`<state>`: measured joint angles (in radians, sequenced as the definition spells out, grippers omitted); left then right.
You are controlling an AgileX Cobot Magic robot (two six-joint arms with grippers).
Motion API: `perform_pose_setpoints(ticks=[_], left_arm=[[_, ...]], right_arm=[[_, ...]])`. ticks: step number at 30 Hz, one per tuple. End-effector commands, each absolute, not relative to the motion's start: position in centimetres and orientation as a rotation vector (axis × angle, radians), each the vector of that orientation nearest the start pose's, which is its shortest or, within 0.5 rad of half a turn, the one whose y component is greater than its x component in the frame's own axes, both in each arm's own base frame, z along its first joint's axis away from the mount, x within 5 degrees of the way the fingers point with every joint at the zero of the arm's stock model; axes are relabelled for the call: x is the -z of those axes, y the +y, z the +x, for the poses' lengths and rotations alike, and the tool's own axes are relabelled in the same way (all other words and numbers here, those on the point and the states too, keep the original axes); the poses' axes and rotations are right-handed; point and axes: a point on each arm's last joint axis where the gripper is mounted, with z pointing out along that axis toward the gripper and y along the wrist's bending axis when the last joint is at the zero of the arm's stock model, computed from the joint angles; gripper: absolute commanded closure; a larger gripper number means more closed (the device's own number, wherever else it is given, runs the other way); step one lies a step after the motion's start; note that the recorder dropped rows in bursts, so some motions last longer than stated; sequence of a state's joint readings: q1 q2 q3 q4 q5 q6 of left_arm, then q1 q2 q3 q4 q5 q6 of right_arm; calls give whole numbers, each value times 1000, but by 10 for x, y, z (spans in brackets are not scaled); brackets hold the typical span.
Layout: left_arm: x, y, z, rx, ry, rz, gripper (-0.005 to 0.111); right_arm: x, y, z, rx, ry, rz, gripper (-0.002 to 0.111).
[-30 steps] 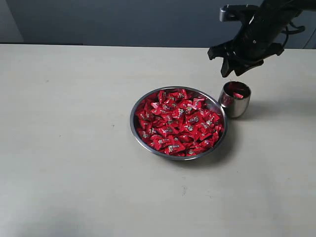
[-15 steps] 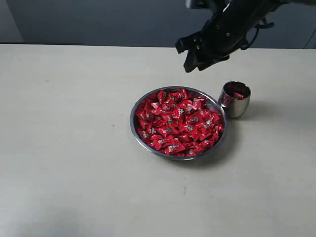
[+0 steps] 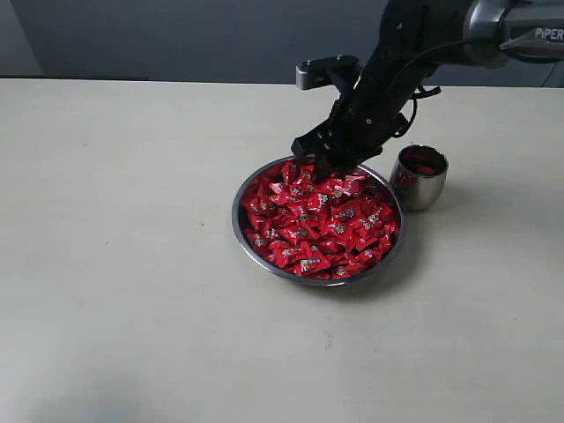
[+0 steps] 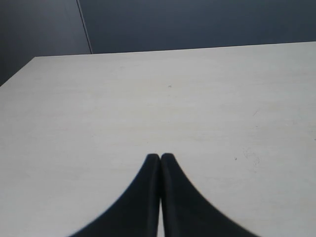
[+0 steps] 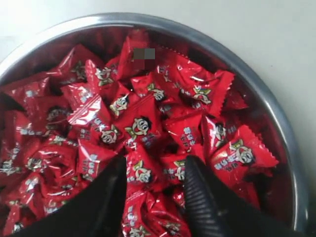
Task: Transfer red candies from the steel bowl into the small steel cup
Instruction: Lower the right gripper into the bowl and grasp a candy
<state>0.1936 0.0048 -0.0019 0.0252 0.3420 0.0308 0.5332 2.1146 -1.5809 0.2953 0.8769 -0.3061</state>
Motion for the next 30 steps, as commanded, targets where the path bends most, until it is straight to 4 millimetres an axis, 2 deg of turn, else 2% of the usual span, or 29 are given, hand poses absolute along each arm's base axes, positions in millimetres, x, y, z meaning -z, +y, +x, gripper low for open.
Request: perform_pose_setpoints(ticks=[1, 11, 22, 30], left_arm=[[-183, 11, 53, -179, 1817, -126, 106], [-183, 11, 53, -179, 1817, -126, 106], [-183, 11, 53, -179, 1817, -126, 106], [-183, 11, 53, -179, 1817, -126, 106]], right_arm=[[-167, 243, 370, -400, 2705, -960, 70], [-146, 248, 371, -453, 2759, -921, 70], [-144, 248, 367, -456, 2787, -941, 70], [-137, 258, 360, -431, 2784, -1008, 70]])
